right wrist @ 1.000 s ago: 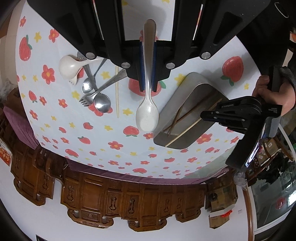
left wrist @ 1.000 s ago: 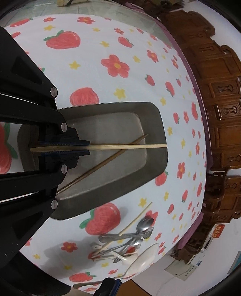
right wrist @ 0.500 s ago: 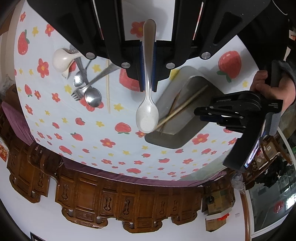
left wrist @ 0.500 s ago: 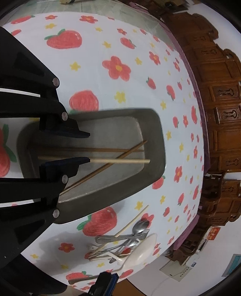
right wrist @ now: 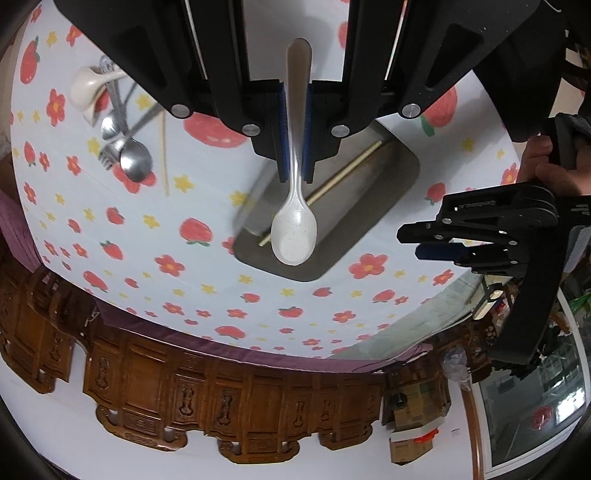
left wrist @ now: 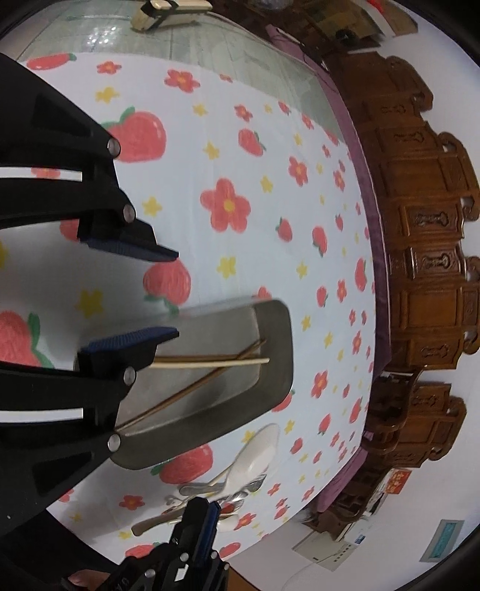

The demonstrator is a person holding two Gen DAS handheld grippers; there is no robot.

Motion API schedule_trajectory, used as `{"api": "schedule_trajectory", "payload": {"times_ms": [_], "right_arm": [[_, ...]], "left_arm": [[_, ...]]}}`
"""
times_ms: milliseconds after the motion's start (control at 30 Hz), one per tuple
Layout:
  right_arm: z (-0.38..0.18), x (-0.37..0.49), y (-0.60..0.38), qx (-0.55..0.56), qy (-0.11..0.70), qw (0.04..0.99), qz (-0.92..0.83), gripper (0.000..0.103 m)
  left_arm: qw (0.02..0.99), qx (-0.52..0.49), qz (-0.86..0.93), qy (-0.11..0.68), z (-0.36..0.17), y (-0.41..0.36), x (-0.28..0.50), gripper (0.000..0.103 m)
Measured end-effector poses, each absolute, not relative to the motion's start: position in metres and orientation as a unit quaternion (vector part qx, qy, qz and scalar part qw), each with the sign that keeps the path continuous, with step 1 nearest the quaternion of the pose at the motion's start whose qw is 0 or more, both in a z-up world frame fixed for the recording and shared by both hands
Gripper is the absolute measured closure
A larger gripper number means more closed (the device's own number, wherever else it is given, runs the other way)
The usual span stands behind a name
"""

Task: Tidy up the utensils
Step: 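Lower the white plastic spoon into the steel tray and open the right tool, then move the right tool back toward the remaining utensils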

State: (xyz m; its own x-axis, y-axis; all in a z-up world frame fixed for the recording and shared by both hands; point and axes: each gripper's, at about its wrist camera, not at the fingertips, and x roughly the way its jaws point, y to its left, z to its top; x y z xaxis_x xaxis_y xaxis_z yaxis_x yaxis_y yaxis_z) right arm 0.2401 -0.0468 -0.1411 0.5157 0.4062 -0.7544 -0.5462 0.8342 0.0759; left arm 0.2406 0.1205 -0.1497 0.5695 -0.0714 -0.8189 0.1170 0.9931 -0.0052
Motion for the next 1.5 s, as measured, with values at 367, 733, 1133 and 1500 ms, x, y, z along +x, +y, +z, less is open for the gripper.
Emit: {"api": "schedule_trajectory", "payload": {"times_ms": [367,733,1133,1500], "right_arm": [[-0.147,0.252,-0.016,-0.090,0.420,0.858,0.281,0.094],[-0.170,0.295,0.012,-0.045,0.464,0.846,0.258,0.094],[-0.206,0.316,0.027,0.011,0.512,0.822,0.249,0.094],[-0.198,0.302,0.034,-0.010,0.494,0.822,0.284,0.091]], "left_arm": [[0.902,-0.001,-0.029,0.431,-0.141,0.153,0.239,0.022],[0.901,-0.002,-0.022,0.433,-0.145,0.169,0.236,0.022],[0.904,0.002,-0.015,0.427,-0.136,0.177,0.230,0.022],[0.908,0.011,-0.021,0.418,-0.128,0.166,0.223,0.022]]}}
